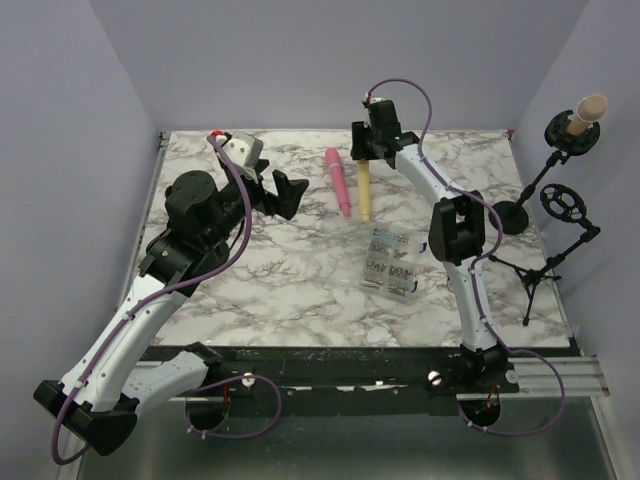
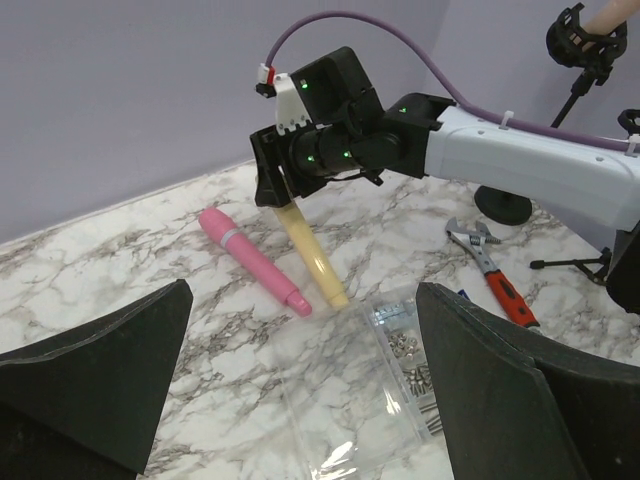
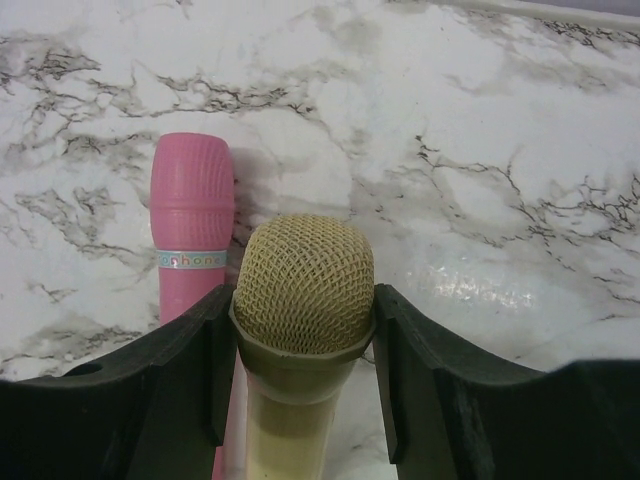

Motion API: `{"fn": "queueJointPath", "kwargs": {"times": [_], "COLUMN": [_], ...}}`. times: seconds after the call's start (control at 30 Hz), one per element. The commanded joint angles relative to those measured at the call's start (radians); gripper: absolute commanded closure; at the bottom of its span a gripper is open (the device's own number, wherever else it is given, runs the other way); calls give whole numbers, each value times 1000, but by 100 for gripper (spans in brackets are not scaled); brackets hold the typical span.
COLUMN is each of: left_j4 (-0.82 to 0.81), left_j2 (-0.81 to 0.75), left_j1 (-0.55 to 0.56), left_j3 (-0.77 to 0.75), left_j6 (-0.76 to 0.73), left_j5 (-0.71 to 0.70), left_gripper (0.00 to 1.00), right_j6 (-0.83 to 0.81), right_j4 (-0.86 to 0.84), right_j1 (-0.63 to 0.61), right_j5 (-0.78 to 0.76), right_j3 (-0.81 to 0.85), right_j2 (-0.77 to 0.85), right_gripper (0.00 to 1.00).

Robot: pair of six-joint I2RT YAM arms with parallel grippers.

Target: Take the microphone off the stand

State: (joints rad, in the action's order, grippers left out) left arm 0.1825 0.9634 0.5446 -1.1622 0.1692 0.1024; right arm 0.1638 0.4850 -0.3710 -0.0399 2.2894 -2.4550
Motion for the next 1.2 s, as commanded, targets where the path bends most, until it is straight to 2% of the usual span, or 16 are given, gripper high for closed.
{"fn": "queueJointPath", "kwargs": {"times": [0.0, 0.13, 0.37, 0.53, 0.67, 0.87, 1.03, 1.17], "left_j4": [-15, -15, -17, -17, -18, -14, -5, -4], "left_j2": [8, 16, 30, 35, 40, 58, 65, 60], "left_j1": [1, 1, 3, 5, 7, 11, 18, 29], "left_j3": [3, 5, 4, 4, 6, 3, -2, -2], "left_j6": [10, 11, 17, 24, 29, 35, 35, 32], "left_j5": [19, 19, 31, 36, 38, 46, 40, 34], "left_gripper": [2, 1, 1, 1, 1, 1, 2, 1], "right_j6": [1, 7, 15, 22, 25, 29, 57, 82], "right_j4": [-101, -110, -131, -132, -124, -82, -40, -46], "right_j1": [-3, -3, -3, -3, -3, -3, -3, -2], "right_j5": [-17, -14, -23, -12, -2, 5, 2, -16], "right_j3": [50, 100, 98, 82, 83, 121, 102, -58], "right_j2": [-67, -131, -167, -167, -164, -154, -62, 86], "right_gripper": [89, 87, 74, 59, 41, 23, 18, 18]}}
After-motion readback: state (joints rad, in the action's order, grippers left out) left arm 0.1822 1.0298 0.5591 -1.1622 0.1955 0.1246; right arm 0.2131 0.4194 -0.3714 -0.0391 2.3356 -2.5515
